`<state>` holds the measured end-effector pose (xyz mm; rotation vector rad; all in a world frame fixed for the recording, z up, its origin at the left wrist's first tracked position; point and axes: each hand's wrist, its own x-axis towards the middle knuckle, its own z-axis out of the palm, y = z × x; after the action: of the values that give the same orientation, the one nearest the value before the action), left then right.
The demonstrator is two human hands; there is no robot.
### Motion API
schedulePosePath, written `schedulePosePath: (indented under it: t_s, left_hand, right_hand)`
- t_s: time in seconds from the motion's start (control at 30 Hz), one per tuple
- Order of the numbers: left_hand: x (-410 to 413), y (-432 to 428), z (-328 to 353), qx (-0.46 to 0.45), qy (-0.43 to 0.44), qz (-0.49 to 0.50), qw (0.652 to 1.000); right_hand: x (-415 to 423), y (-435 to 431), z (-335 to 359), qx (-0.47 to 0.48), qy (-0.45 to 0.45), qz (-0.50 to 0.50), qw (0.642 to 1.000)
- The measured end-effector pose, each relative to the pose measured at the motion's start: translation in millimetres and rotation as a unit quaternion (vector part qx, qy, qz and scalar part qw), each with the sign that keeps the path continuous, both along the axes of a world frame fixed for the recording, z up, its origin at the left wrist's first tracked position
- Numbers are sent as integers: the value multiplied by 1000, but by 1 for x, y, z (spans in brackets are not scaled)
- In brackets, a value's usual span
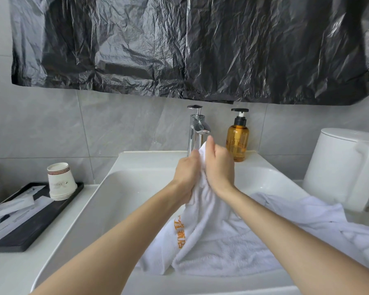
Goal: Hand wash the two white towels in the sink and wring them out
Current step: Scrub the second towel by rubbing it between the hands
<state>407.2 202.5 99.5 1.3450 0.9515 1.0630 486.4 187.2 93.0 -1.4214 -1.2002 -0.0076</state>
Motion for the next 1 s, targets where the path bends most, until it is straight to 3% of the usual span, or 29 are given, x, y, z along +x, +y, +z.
schedulePosePath:
  t_s: [0.13,0.23,0.37,0.47,0.63,0.73,0.87,1.0]
  left_hand:
    - [-4,5,2,22,-2,22,1000]
    - [-1,-1,-1,8,6,3,1000]
    - [-5,6,1,9,-16,30,999]
    - [-2,1,-1,-13,0,9,1000]
    - [-5,3,1,-10,-30,1,999]
    - [-1,-1,0,-24,-17,-27,999]
    - [-7,4,1,-12,-38,-2,999]
    - [-1,0,1,4,-10,-21,1000]
  right_hand:
    - [-9,-9,-11,54,-76,46,995]
    - [1,1,1,-5,-13,-6,1000]
    - [-11,-12,-12,26,-93,48,994]
    - [-3,-2,-3,-13,-12,7,1000]
    - [-9,-12,-13,32,-88,48,994]
    - [0,-1,1,-10,-15,-5,1000]
    - [-14,-13,-12,19,-81,48,995]
    - [-1,0,5,-7,-9,-16,1000]
